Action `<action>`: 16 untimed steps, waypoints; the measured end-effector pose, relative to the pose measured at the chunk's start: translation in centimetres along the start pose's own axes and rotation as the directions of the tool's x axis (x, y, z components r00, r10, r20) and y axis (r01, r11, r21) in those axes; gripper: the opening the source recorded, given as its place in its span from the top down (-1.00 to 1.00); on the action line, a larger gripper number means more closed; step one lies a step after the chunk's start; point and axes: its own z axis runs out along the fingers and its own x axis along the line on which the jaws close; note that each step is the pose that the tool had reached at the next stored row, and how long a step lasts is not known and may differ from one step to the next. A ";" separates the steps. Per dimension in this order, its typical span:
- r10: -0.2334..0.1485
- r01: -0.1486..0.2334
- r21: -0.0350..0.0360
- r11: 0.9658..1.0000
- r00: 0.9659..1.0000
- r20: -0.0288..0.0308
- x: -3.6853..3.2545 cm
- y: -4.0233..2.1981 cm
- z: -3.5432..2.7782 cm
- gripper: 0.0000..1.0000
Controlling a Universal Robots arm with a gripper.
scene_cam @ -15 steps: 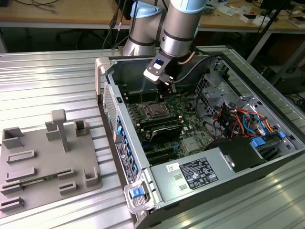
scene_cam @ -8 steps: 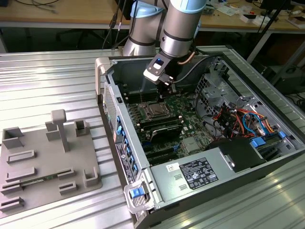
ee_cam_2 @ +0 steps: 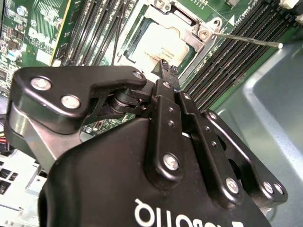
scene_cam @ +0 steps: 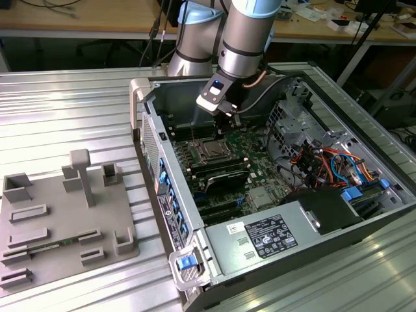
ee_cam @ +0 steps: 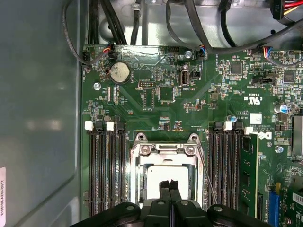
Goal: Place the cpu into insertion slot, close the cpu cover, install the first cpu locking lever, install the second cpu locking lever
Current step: 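Install the first cpu locking lever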
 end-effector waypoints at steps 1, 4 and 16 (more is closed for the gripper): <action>-0.038 0.038 -0.002 0.999 0.999 0.000 -0.01 0.00 -0.05 0.79; -0.049 0.049 -0.003 0.999 0.999 0.000 -0.04 0.00 -0.59 0.79; -0.227 0.227 -0.014 0.974 0.974 0.003 -0.12 0.00 -2.00 0.79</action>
